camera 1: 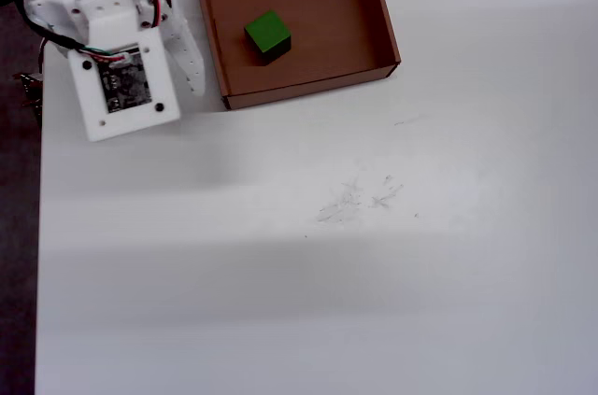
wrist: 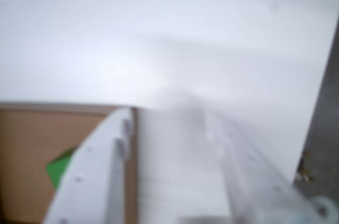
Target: Grasp a green cube and put it in a box.
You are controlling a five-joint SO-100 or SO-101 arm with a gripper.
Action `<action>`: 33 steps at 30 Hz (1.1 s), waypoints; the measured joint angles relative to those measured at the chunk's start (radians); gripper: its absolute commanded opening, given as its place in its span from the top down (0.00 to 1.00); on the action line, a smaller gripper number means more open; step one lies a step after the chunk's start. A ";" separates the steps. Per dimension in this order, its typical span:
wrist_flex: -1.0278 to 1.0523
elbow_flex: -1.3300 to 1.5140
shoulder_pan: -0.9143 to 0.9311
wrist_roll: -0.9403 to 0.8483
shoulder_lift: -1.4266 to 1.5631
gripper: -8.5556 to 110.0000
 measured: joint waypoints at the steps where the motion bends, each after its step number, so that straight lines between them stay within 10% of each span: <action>1: -0.020 0.032 0.014 0.000 0.017 0.80; 33: 0.235 0.598 0.204 -0.137 0.609 0.83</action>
